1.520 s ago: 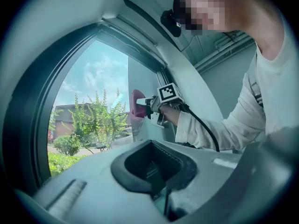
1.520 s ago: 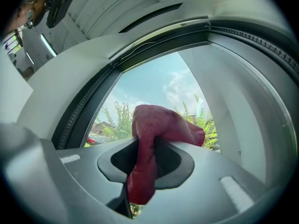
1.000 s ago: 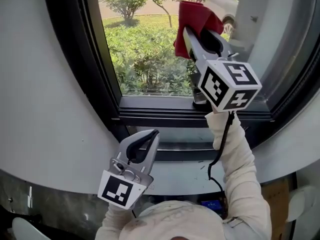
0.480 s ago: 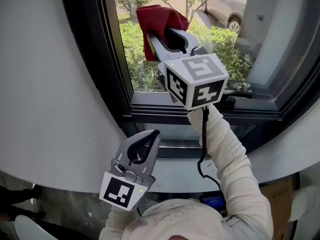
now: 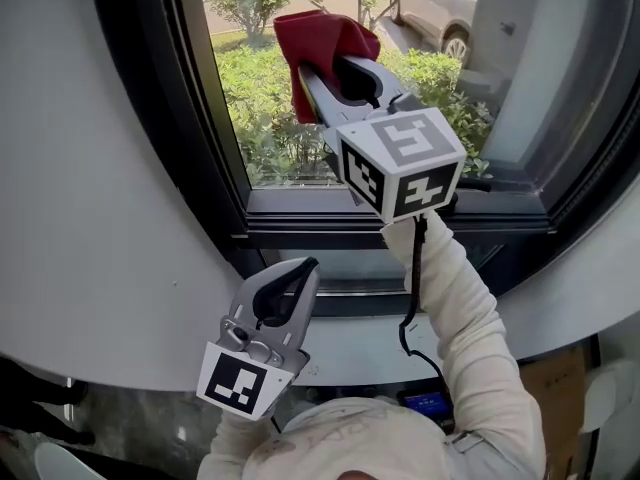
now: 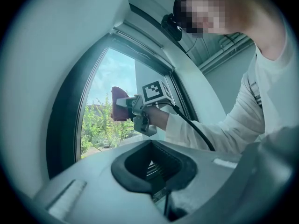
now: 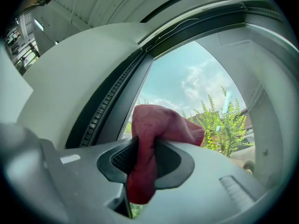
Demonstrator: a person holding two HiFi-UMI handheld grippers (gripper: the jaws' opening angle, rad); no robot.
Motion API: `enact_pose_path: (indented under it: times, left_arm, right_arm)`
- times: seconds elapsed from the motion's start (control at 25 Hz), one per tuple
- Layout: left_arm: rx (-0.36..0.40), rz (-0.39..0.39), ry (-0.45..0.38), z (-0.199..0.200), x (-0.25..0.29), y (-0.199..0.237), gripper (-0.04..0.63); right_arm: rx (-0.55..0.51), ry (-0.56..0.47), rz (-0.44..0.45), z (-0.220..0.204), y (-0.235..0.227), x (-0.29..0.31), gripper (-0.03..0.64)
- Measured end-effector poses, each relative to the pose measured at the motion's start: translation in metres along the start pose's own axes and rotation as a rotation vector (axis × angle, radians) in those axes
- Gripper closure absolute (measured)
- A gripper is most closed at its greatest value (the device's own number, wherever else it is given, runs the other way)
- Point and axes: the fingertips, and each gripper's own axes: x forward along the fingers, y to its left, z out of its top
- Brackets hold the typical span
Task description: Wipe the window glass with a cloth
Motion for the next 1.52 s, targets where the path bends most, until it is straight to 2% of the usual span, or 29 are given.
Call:
enact_pose_path:
  times: [0.28,0.92,1.2,1.52]
  left_arm:
    - [-0.008,-0.077,-0.013,0.0,0.027,-0.029,0.595]
    - [-0.007,-0.228,-0.017,-0.001,0.091,-0.101,0.595]
    - [0.015,-0.239,-0.01,-0.001,0.103,-0.105,0.595]
    - [0.042,-0.188,-0.002,0.011,0.105,-0.081,0.595]
  right_arm:
    - [-0.012,0.009,-0.069,0.0,-0.048,-0.039,0.503]
    - [-0.014,0.026,-0.291,0.003,-0.181,-0.146,0.503]
    - [0.024,0.039,-0.35,-0.013,-0.206,-0.175,0.502]
    - [0.075,0.095,-0.373,-0.057,-0.204,-0.195,0.503]
